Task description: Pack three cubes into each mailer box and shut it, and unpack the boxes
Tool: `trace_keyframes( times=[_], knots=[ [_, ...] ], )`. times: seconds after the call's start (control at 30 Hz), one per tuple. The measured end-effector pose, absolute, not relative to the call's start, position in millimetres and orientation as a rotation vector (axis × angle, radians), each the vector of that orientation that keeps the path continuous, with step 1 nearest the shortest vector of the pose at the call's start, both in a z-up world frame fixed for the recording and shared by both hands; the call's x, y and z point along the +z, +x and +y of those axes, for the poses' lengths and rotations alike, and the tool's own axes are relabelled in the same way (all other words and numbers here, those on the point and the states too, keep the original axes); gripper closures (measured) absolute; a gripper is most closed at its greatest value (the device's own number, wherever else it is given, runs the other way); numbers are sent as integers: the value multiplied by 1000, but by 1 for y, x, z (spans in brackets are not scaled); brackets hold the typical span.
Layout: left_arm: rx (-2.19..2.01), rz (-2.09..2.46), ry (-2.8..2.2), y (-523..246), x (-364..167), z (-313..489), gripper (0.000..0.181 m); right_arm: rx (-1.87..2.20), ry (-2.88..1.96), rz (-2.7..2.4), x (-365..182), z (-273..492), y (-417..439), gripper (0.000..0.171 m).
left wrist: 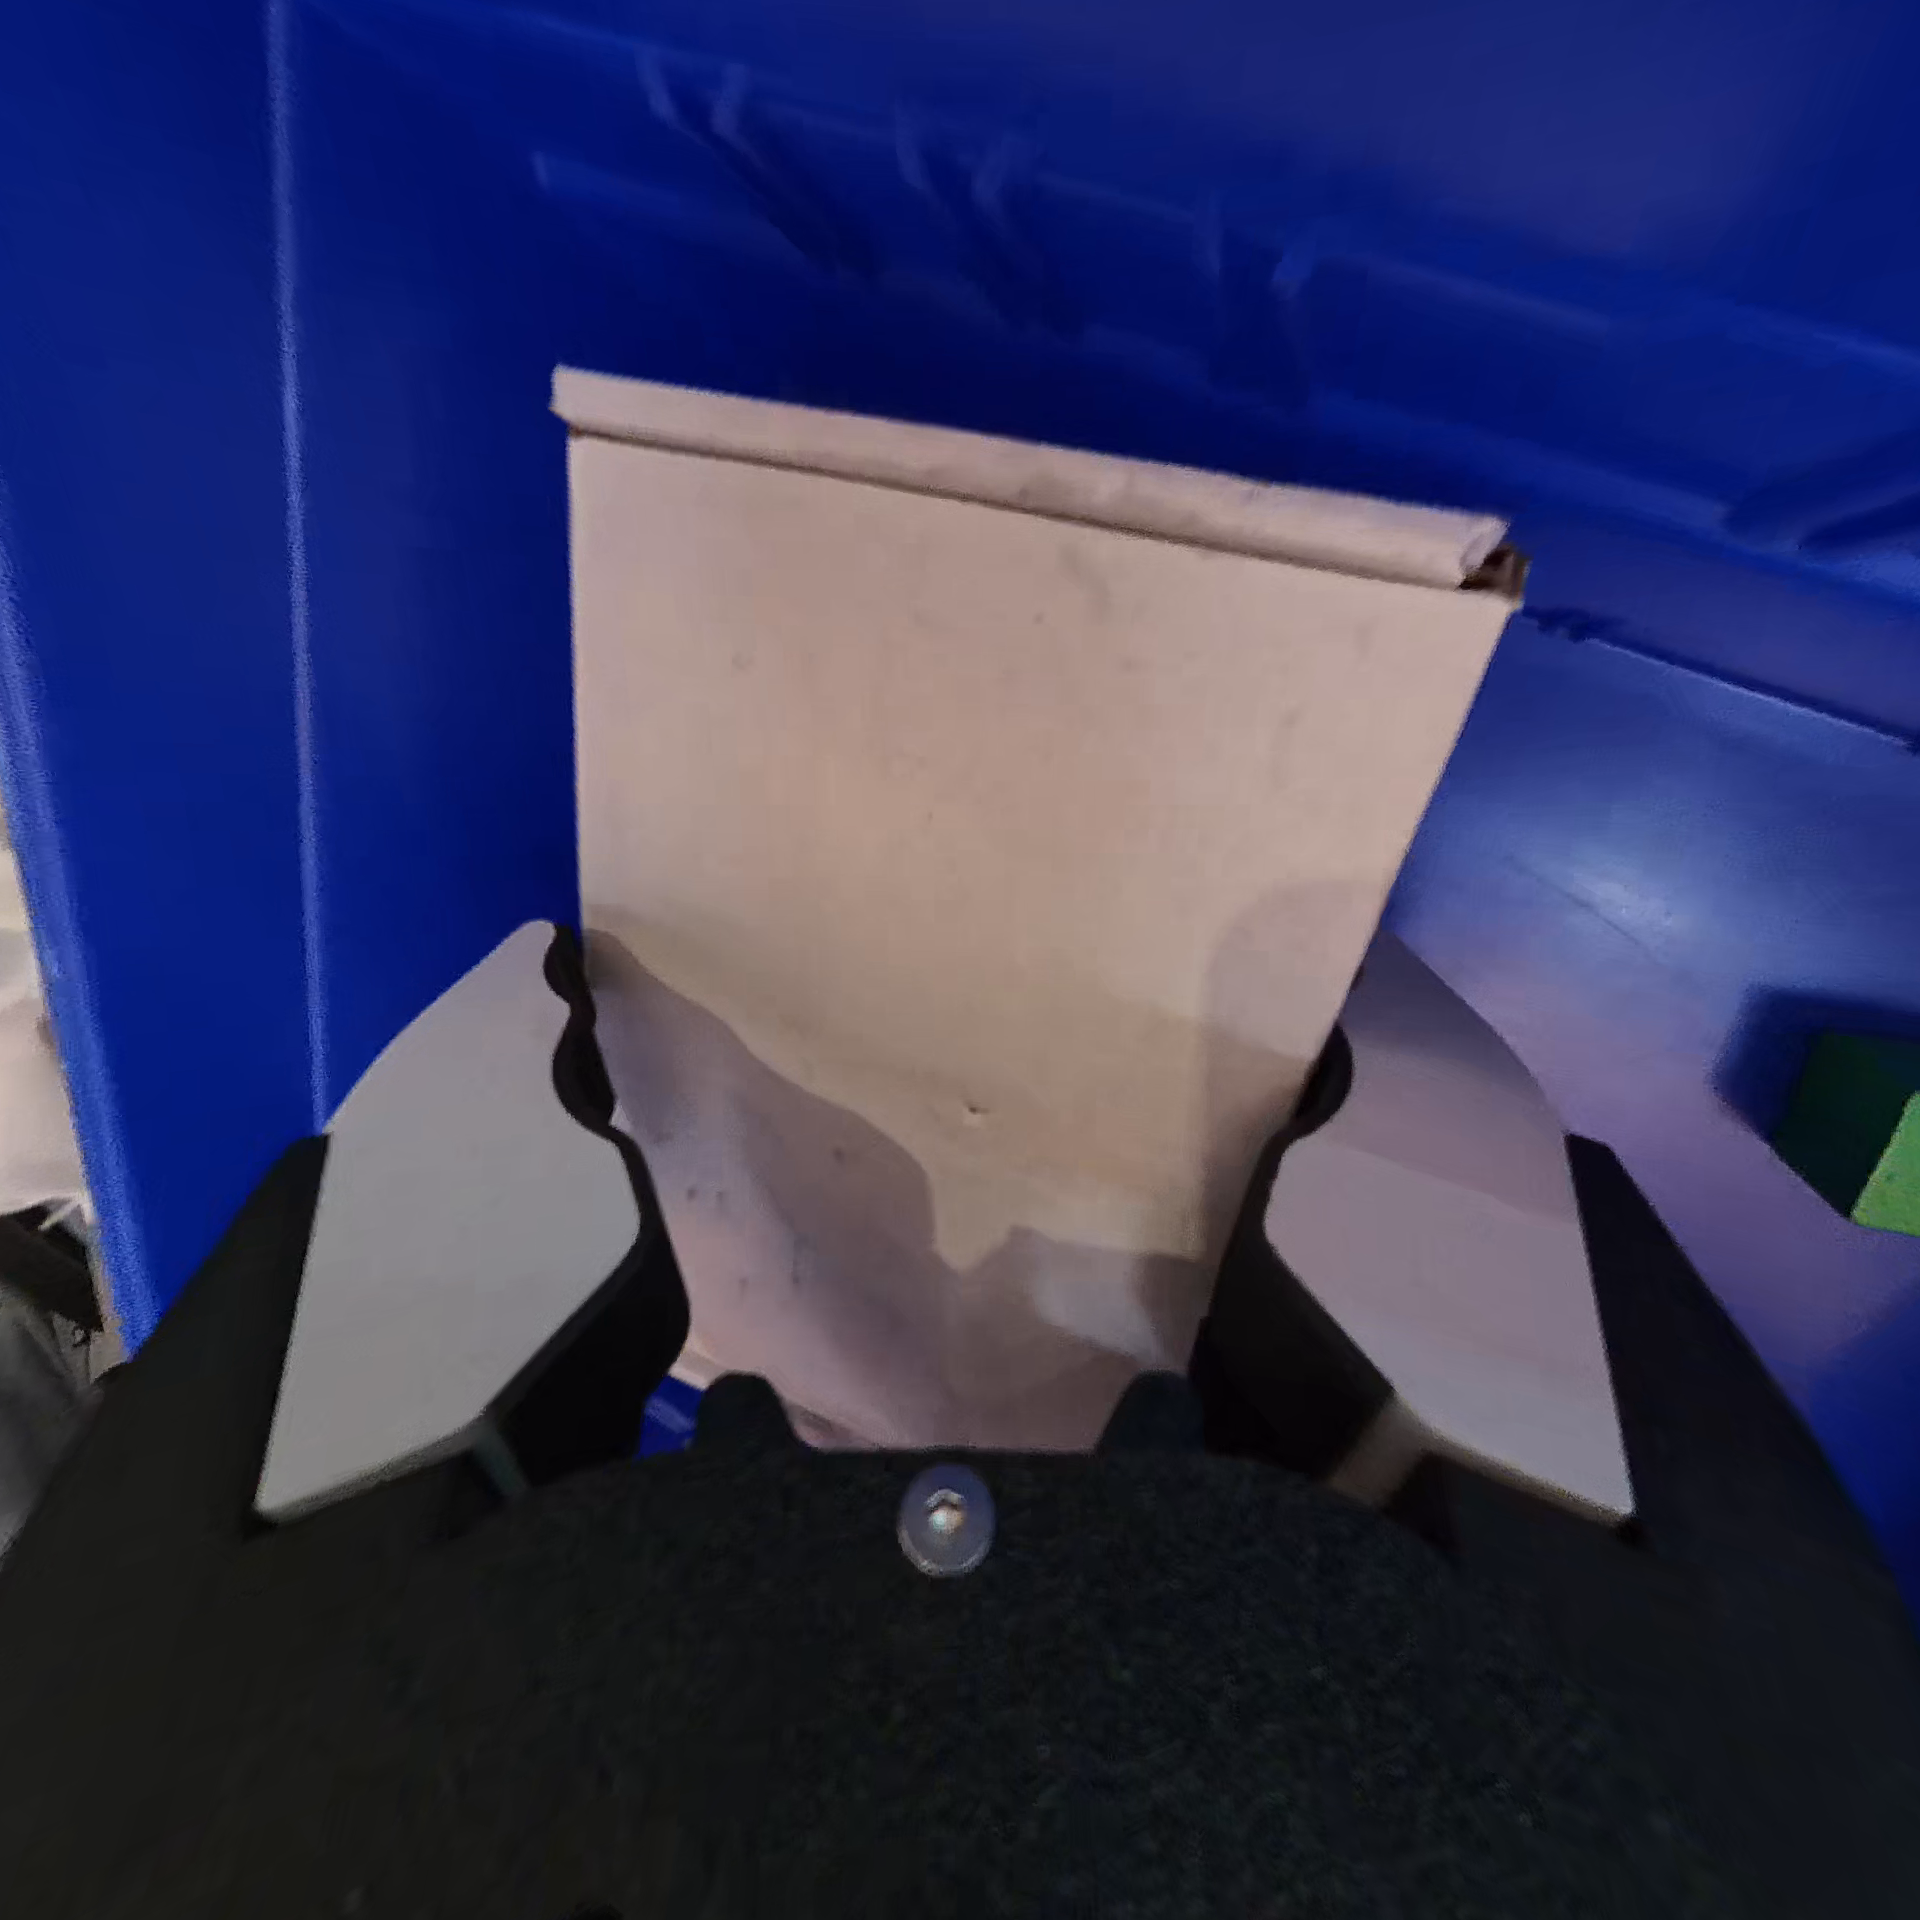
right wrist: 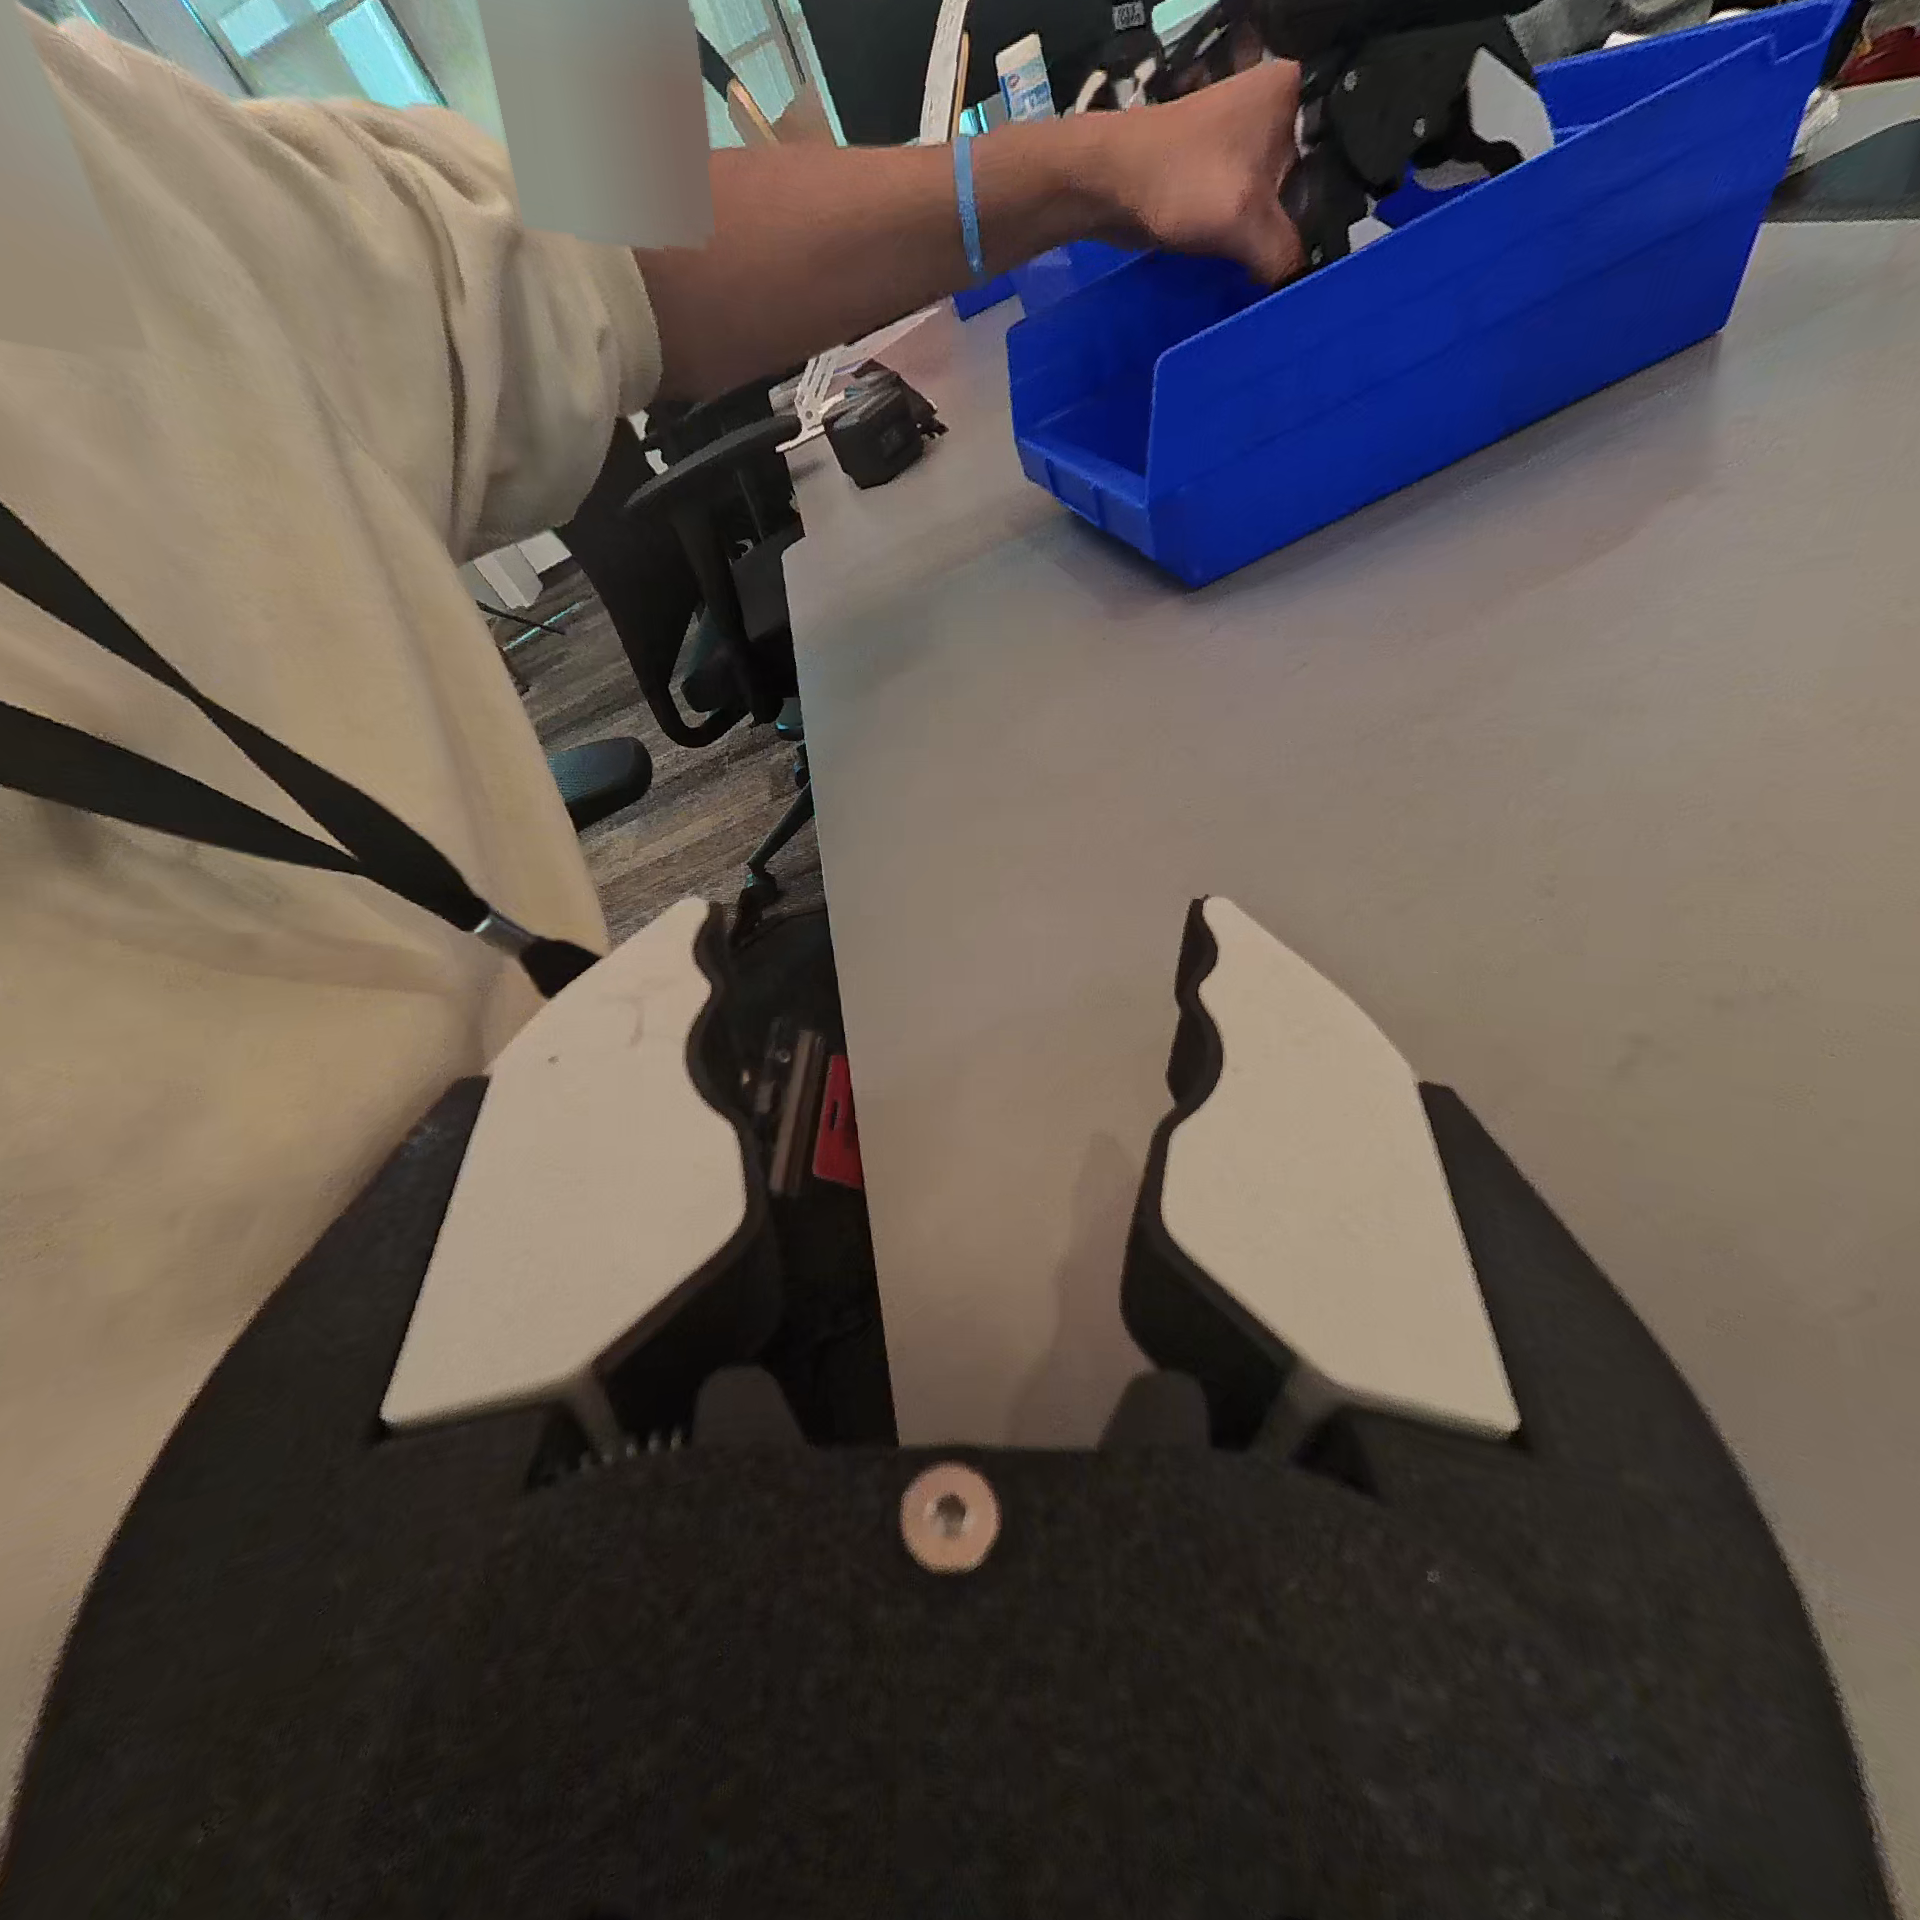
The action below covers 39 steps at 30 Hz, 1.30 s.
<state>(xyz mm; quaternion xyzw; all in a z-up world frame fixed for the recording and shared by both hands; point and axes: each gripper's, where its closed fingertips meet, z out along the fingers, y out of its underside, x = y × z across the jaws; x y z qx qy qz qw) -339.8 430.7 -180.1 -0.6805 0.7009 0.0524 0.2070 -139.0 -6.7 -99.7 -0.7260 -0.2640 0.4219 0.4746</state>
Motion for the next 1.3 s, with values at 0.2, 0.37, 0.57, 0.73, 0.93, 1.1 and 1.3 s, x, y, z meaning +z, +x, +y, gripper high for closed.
trace_keyframes(
  times=[0.2,0.37,0.57,0.73,0.93,1.1,1.3],
  knots=[
    [341,1913,-1819,-358,-167,429,61,1018,-1771,-646,-96,-7,-140,90],
    [392,1811,-1753,-364,-124,421,62,949,-1789,-689,-99,-5,-139,90],
    [365,1718,-1644,-345,-50,385,63,869,-1801,-740,-100,3,-138,89],
    [-154,1839,-1636,-276,-22,288,63,474,-1775,-932,-94,37,-121,88],
    [-862,2322,-1623,-206,-47,147,63,104,-1554,-1139,-61,95,-111,93],
    [-952,2637,-1628,-176,-90,94,64,107,-1413,-1218,-58,100,-134,93],
    [-1121,2634,-1736,-155,-106,87,79,270,-1613,-1140,-101,96,-114,104]
  ],
)
